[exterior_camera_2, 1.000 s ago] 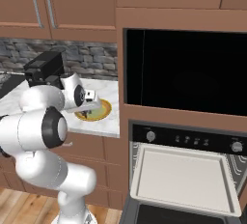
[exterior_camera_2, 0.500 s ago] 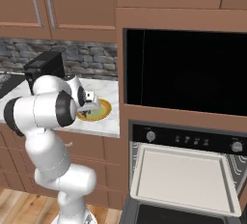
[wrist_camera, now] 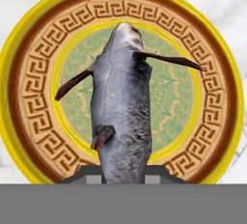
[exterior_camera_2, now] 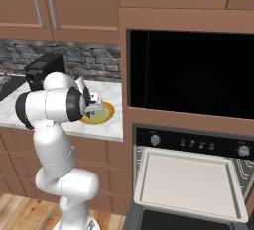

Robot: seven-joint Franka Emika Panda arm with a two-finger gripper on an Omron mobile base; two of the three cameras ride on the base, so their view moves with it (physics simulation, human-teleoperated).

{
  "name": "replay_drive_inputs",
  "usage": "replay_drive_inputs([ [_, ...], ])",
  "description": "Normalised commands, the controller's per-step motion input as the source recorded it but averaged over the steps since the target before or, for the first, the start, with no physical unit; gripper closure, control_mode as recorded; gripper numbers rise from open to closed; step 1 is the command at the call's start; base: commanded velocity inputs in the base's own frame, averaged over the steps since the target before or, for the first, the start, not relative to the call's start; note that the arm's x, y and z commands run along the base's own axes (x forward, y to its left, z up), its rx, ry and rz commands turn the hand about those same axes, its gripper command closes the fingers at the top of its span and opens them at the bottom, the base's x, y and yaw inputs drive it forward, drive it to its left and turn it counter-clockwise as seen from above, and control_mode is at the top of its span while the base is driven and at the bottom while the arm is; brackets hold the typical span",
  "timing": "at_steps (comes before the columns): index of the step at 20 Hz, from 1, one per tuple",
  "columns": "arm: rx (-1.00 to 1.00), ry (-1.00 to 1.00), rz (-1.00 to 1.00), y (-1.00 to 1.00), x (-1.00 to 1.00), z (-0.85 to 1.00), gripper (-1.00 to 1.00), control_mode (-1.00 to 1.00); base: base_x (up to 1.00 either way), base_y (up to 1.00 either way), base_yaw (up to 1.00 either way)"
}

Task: Take the fish from the oven and place it on the plate on the counter.

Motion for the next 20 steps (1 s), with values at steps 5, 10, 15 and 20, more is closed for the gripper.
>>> replay_drive_inputs([
  [5, 0.03, 0.00, 0.00, 0.00, 0.11, -0.19, 1.00, -1.00, 0.00, 0.00, 0.00],
  [10, 0.06, 0.00, 0.00, 0.00, 0.27, -0.45, 1.00, -1.00, 0.00, 0.00, 0.00],
  [15, 0.02, 0.00, 0.00, 0.00, 0.28, -0.34, 1.00, -1.00, 0.00, 0.00, 0.00],
  [20, 0.00, 0.00, 0.00, 0.02, 0.36, -0.19, 1.00, -1.00, 0.00, 0.00, 0.00],
])
